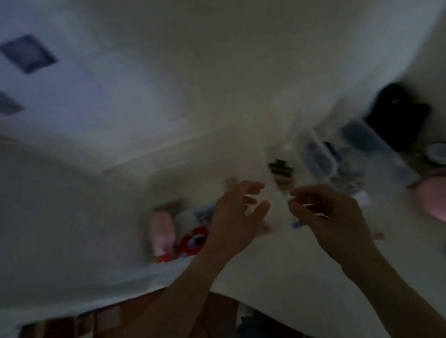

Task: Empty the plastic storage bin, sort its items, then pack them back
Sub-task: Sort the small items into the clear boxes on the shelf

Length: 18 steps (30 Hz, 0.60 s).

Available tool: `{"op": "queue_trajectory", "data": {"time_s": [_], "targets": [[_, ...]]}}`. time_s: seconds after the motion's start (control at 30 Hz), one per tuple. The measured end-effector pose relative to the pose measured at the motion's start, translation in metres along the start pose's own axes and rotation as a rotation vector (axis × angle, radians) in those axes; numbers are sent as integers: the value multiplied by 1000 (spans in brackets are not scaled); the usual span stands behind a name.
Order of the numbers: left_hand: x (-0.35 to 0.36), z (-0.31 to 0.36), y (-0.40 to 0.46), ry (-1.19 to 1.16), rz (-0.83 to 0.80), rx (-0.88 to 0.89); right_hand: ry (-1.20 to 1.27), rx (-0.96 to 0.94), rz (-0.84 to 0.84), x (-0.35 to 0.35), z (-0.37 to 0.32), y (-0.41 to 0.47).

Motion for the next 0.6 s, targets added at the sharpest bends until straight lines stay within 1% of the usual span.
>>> {"op": "queue_trajectory", "data": {"time_s": [0.07,0.13,0.2,0.27,0.33,0.4,0.47,0.53,0.6], "targets": [[-48,-65,-9,207,82,-102,-127,-18,-171,78,6,25],[-82,-124,-17,503,99,-189,-283,8,-322,149,34,49],[-99,-175,-20,615,10,-344,-396,120,-455,211,71,67],[-98,-224,-19,683,-143,-517,-560,204,-583,262,112,78],[-89,-269,-15,641,-260,-622,-736,254,-665,295,146,83],[-72,-296,-10,540,-355,-598,-824,301,-683,313,171,87],[-59,-307,-7,528,-405,-526,-857,302,-634,320,183,90],[-62,-308,-3,565,-360,-468,-878,301,-601,323,187,90],[-70,-303,-1,542,-286,-440,-825,318,-549,322,189,90]]}}
Point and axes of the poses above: each hand's wrist, its own y-axis towards the middle knuckle, its own x-axis out of the palm, z = x × y, the point moved 10 cm from there along y, towards the middle knuckle, and after that the axes turned 15 degrees about y, right-handed, at the moved point
